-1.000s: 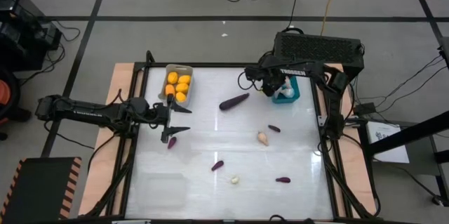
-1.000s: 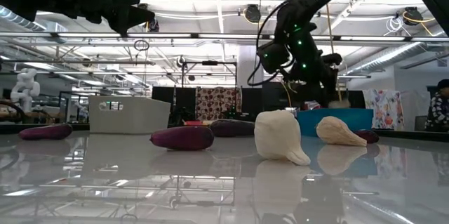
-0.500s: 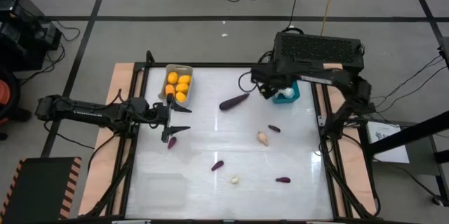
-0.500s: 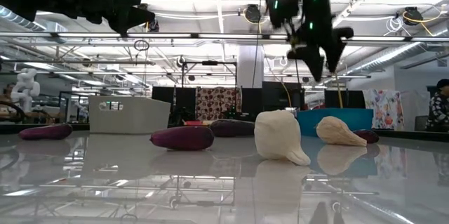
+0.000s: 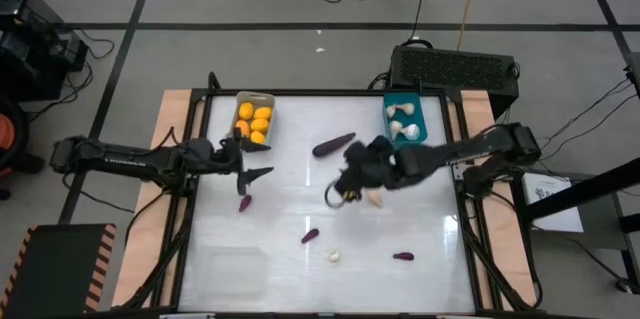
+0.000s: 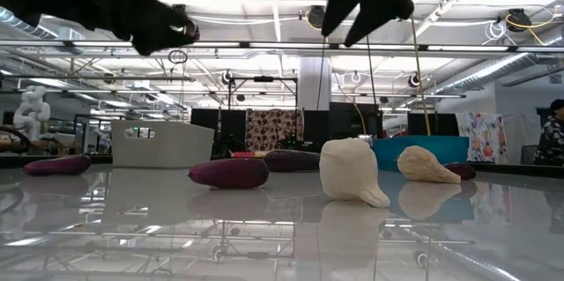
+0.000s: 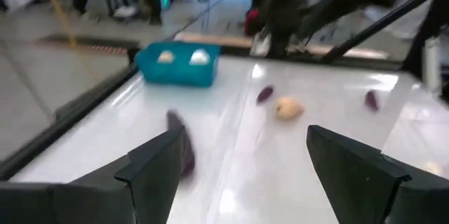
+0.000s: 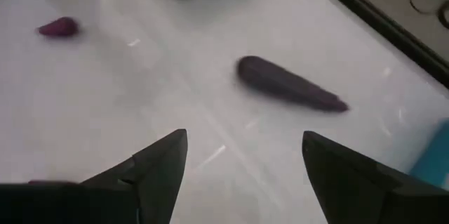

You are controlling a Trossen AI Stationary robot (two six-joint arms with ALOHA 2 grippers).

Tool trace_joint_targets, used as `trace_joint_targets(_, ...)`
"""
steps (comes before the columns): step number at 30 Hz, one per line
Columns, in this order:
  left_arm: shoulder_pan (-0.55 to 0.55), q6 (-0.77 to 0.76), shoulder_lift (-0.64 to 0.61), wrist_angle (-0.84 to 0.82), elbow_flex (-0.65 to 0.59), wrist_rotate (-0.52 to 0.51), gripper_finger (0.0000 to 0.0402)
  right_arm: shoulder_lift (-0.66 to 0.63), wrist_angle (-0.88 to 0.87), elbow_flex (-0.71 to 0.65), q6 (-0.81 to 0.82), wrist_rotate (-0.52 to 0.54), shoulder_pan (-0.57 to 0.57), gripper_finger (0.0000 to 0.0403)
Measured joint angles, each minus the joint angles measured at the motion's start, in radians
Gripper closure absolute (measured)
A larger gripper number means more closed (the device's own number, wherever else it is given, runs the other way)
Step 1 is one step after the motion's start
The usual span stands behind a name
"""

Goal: Sort produce into baskets
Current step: Put the garlic into the blue bin

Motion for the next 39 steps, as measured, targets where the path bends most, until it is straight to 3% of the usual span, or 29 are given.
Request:
trace_joint_targets(4, 0.057, -0.054, 0.001, -0.184, 0.036, -0.001, 0.0097, 0.039, 0.014, 0.000, 0.048, 0.040, 0.074, 0.0129)
trace_joint_targets(9, 0.113, -0.065, 0.017, -0.413, 0.079, 0.000, 0.0097, 0.082, 0.019, 0.000, 0.136, 0.008, 0.134, 0.0129)
trace_joint_targets(18, 0.139, -0.020, 0.019, -0.400, 0.079, 0.022, 0.0097, 0.145, -0.030, 0.000, 0.290, -0.014, 0.221, 0.0129)
trace_joint_targets(30, 0.139, 0.003, 0.019, -0.315, 0.080, 0.026, 0.0097, 0.289, -0.348, 0.000, 0.744, -0.020, 0.213, 0.0129)
trace_joint_targets(39, 0.139, 0.003, 0.019, -0.318, 0.080, 0.030, 0.0097, 0.385, -0.381, -0.001, 0.761, -0.085, 0.165, 0.0129)
